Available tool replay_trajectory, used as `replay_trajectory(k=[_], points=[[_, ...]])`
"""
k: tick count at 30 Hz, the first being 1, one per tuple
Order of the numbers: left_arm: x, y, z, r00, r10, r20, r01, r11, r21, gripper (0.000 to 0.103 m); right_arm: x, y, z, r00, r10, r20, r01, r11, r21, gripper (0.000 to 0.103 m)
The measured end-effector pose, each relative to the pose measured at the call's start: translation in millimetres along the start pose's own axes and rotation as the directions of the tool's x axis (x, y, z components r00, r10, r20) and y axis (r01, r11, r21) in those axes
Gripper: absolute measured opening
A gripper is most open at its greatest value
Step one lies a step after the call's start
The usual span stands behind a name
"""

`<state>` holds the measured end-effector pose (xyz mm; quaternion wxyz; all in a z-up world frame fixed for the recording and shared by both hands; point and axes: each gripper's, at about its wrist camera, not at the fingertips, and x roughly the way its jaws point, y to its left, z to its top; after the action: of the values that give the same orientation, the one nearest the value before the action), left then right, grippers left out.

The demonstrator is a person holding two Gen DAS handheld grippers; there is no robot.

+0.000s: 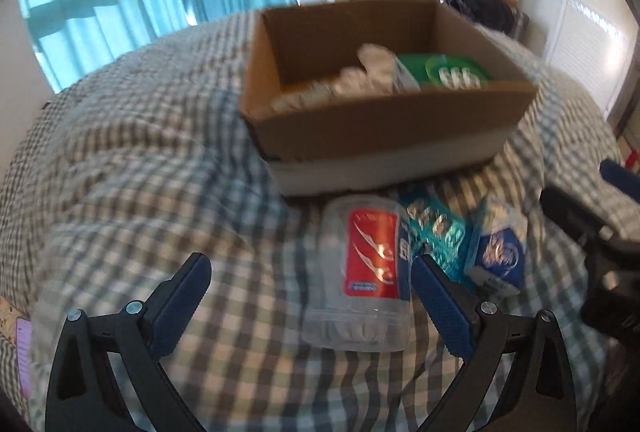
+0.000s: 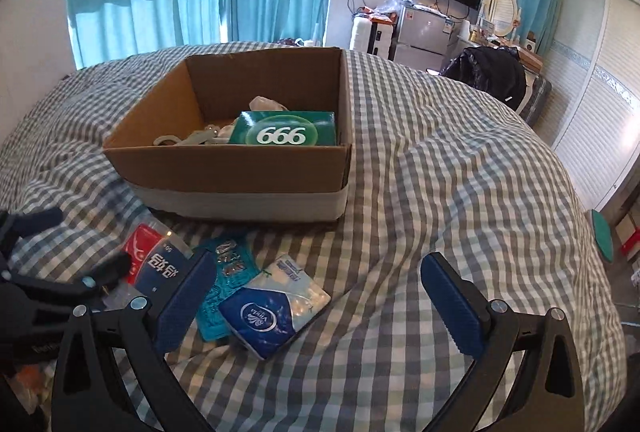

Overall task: Organize objects
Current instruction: 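Grasp the toothpick canister with the left gripper while the right grasps the Vinda tissue pack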

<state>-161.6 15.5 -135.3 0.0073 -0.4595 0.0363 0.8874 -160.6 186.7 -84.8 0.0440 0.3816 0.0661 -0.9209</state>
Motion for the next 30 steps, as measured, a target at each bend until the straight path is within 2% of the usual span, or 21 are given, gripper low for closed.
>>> replay_trajectory(k=[5, 7, 9, 10, 16, 19, 21, 24, 30], points=[[25, -9, -8, 0.998, -0.024, -0.059, 0.026, 0.999, 0.028, 0.101, 19, -7, -14, 0.998, 0.013, -0.059, -0.010, 0.999, 0.044, 0.102], [31, -10, -9, 0.995, -0.049, -0.082, 0.051, 0.998, 0.023, 0.083, 22, -9, -15, 0.997, 0.024, -0.072, -0.019, 0.998, 0.058, 0.102], [34, -10, -12, 0.988, -0.122, -0.098, 0.124, 0.992, 0.015, 0.063, 23, -9, -16, 0.997, 0.028, -0.073, -0.023, 0.998, 0.065, 0.102], [36, -10, -12, 0.984, -0.142, -0.109, 0.144, 0.990, 0.006, 0.064, 23, -9, -16, 0.997, 0.031, -0.075, -0.026, 0.997, 0.069, 0.102], [18, -4, -16, 0.989, -0.137, -0.063, 0.136, 0.991, -0.009, 0.063, 27, -15, -20, 0.994, 0.044, -0.102, -0.032, 0.993, 0.114, 0.102], [-3, 14, -18, 0.987, -0.156, -0.027, 0.154, 0.985, -0.076, 0.063, 31, -11, -23, 0.992, 0.048, -0.119, -0.035, 0.993, 0.109, 0.100], [-14, 23, -21, 0.993, -0.117, 0.000, 0.117, 0.989, -0.091, 0.063, 38, -5, -23, 0.987, 0.065, -0.148, -0.052, 0.995, 0.091, 0.100], [-20, 28, -25, 0.998, -0.061, 0.006, 0.061, 0.996, -0.062, 0.063, 48, 10, -24, 0.978, 0.088, -0.192, -0.081, 0.996, 0.045, 0.097], [-14, 32, -22, 0.998, -0.062, 0.002, 0.062, 0.996, -0.059, 0.063, 67, 29, -26, 0.965, 0.096, -0.245, -0.095, 0.995, 0.016, 0.096]])
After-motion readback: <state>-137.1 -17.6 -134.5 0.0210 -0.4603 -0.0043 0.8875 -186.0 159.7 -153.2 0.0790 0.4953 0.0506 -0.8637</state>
